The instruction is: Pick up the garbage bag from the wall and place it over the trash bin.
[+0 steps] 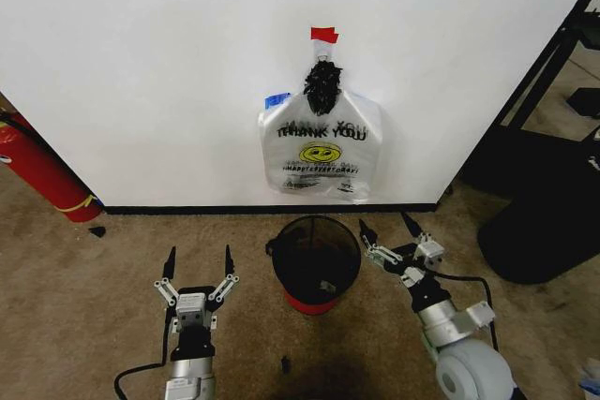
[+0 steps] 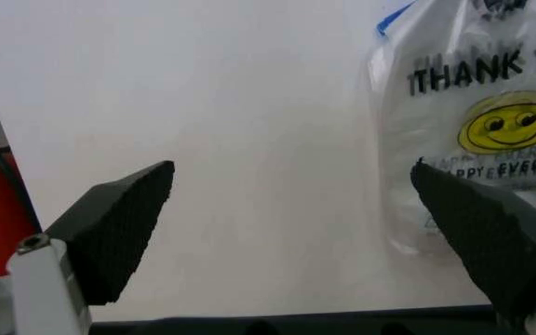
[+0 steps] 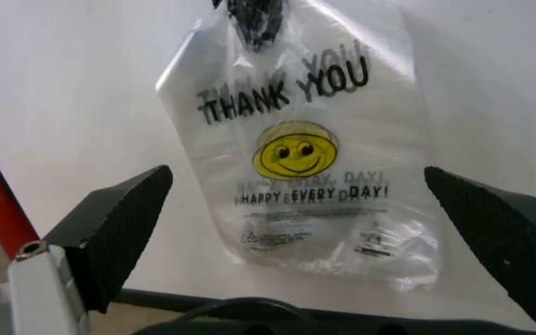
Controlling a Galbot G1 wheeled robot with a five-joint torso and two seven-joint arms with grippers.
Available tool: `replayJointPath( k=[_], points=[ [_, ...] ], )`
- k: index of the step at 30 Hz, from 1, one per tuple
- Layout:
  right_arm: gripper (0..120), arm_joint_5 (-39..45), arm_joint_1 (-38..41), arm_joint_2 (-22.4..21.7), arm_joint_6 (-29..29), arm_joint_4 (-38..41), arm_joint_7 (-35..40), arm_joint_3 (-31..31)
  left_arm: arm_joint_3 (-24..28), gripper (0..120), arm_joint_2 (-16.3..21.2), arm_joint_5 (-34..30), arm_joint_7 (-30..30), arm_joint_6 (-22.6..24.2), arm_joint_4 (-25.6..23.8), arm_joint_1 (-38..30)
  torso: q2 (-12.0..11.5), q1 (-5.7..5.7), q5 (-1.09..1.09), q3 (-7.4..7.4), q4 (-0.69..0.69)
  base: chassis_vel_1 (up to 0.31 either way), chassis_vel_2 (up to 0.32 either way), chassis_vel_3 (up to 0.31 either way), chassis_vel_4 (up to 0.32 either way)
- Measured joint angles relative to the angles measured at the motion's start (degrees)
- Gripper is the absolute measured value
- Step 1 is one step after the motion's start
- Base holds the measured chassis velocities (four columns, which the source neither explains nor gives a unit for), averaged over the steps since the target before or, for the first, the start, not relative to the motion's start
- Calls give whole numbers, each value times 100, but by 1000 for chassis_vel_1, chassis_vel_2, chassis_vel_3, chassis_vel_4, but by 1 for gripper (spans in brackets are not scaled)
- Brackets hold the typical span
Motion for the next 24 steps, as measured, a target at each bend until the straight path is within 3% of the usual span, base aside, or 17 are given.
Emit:
replayJointPath(
  k=[24],
  points=[
    [100, 290, 1681, -43, -126, -1076, -172, -636, -91, 100, -95, -94, -8, 176, -9, -92, 0, 0, 0, 0, -1, 0, 0, 0, 0]
  ],
)
